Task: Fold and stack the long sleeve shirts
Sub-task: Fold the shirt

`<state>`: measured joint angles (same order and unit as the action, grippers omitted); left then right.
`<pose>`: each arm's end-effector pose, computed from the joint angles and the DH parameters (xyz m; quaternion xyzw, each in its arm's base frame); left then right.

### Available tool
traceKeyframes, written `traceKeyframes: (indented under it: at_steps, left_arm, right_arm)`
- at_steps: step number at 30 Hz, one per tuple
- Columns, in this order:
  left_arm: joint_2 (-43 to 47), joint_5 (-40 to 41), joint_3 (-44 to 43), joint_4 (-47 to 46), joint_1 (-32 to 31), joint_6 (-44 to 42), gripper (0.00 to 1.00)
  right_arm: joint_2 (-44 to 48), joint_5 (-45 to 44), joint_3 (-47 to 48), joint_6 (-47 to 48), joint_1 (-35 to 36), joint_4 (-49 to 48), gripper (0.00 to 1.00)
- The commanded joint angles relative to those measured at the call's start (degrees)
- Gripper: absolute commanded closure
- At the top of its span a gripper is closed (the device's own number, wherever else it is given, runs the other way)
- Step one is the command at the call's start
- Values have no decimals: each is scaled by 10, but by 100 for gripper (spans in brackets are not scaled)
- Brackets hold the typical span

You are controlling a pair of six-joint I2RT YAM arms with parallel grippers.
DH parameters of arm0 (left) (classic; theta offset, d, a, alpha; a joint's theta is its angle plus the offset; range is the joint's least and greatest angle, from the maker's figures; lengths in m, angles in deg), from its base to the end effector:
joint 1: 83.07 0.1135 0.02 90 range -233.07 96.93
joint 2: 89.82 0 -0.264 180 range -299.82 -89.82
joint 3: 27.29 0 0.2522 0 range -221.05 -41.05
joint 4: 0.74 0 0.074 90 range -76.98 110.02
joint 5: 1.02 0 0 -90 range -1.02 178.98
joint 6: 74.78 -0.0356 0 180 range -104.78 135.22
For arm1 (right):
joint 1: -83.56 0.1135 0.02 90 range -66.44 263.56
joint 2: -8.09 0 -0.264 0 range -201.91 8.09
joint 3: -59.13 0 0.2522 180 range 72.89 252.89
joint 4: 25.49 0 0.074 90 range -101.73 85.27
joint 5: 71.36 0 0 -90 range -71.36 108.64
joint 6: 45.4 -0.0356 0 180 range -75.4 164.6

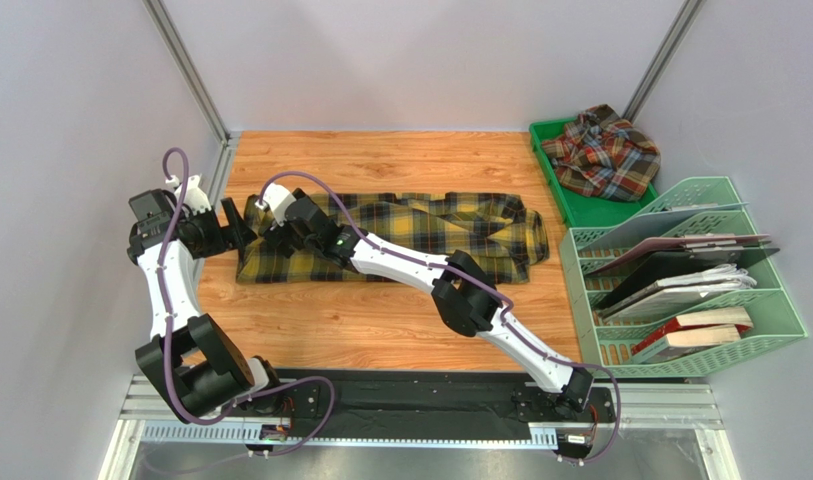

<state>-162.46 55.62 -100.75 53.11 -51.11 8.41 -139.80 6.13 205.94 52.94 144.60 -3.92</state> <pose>0.2274 0.1188 0.2862 -0.1090 0.9065 -0.1560 0.3769 0.2954 0.5179 0.2072 -0.4211 0.7146 0.1634 0.5342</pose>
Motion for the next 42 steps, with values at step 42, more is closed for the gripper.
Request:
traceKeyframes:
  at_steps: [42]
  left_arm:
    - [-379, 119, -299, 187, -170, -392, 29]
  right_arm:
    - [345, 228, -421, -10, -371, 453, 26]
